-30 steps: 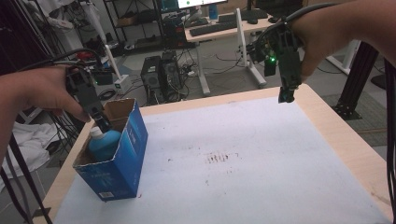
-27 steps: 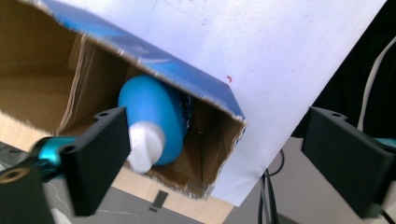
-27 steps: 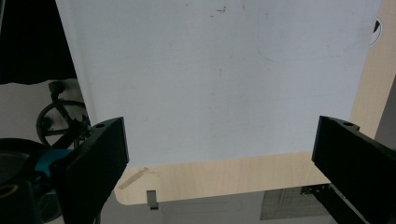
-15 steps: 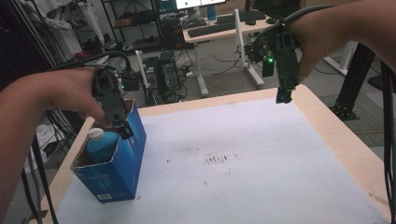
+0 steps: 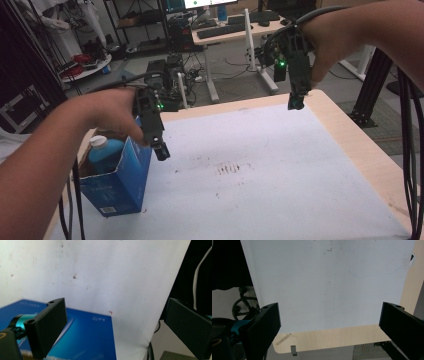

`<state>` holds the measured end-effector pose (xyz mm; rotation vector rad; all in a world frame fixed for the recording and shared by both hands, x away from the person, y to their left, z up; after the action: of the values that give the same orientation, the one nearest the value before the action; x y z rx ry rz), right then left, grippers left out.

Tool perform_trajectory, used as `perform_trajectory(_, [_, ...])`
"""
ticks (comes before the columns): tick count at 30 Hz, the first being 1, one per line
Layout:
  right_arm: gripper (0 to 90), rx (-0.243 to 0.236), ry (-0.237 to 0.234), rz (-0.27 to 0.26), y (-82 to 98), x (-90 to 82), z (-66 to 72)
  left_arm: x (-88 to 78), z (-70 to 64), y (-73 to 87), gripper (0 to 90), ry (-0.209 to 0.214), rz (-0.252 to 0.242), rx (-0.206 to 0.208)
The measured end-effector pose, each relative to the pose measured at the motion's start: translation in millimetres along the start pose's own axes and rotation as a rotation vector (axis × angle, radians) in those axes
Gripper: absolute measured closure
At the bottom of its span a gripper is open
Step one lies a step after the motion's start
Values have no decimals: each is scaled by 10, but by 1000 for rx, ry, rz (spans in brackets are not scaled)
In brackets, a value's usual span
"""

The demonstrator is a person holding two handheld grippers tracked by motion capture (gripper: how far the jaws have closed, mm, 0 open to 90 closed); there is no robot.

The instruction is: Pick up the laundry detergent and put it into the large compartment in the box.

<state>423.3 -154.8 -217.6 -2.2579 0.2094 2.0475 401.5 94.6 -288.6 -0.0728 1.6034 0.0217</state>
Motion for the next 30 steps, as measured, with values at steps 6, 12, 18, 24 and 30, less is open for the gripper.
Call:
perform_trajectory(6, [27, 0, 8, -2, 2, 7, -28, 150, -12, -158, 46, 23, 17, 22])
perform_trajectory(12, [27, 6, 10, -16, 30, -28, -55, 194, 7, -247, 46, 27, 12, 37])
perform_trajectory(18, [27, 26, 14, -15, 93, -51, -51, 181, 11, -333, 46, 22, -5, 48])
perform_trajectory(24, [27, 28, 16, -5, 104, -52, -36, 175, 2, -407, 46, 24, -9, 54])
perform_trajectory(30, [27, 17, 14, -10, 100, -46, -44, 181, 0, -381, 46, 25, 2, 53])
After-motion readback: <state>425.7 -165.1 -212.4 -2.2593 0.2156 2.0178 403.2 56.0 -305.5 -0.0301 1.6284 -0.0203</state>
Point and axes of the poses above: each handheld gripper's, and its own axes: x roughly forward along the jaws, y roughly out of its underside, z roughly to its left, the point moved 5 cm from there along x, roughly forward along the jaws, and after that the axes turned 9 degrees about x, right-handed, at the moved point
